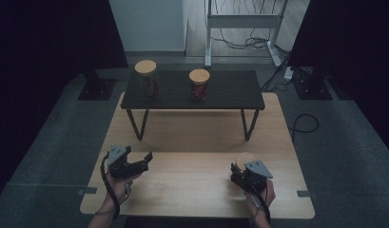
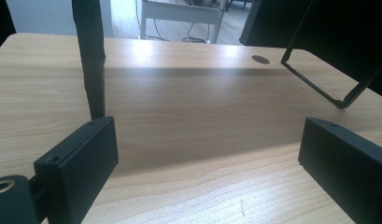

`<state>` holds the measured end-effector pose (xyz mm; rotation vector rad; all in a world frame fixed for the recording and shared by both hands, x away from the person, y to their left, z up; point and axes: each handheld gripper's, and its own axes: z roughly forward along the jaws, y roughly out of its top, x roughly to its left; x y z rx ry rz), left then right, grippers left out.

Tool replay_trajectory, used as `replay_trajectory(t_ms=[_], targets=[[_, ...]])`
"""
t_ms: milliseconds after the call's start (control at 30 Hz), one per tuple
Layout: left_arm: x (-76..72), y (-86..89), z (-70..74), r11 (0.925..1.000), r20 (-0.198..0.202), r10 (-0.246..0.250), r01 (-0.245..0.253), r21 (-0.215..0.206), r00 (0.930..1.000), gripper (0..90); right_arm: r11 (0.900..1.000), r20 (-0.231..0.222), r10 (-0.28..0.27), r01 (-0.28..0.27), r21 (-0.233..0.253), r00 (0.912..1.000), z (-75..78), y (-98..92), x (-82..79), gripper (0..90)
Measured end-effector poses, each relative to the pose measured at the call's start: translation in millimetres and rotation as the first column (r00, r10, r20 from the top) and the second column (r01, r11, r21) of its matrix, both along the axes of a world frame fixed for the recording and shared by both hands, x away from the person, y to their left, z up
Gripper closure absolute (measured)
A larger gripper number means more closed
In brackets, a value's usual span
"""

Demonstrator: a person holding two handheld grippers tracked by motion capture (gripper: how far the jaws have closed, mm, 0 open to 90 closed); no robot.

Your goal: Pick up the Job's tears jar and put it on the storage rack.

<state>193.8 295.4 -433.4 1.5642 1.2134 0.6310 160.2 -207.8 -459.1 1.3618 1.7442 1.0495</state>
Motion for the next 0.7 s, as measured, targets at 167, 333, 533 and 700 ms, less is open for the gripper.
replay_trajectory(t_ms=[167,333,533,700], targets=[[0.0,0.1,0.1,1.0,0.0,0.0,0.0,0.0,1.0,4.4,1.0,0.0,0.006,-0.006,-0.003,1.0,1.4,0.6,0.1,25.1],[-1.8,0.7,1.4,1.0,0.007,0.003,-0.003,-0.004,1.0,4.5,1.0,0.006,0.009,-0.009,-0.004,0.9999,2.8,0.8,-1.6,25.1],[-1.7,1.2,1.5,1.0,0.008,0.002,-0.002,-0.004,1.0,4.5,1.0,0.018,0.01,-0.01,-0.001,0.9998,5.7,0.6,-3.5,25.1],[-2.2,2.3,2.2,1.0,0.011,0.007,-0.007,-0.006,0.9999,4.6,1.0,0.02,0.015,-0.015,0.001,0.9997,6.9,1.7,-2.6,25.1]])
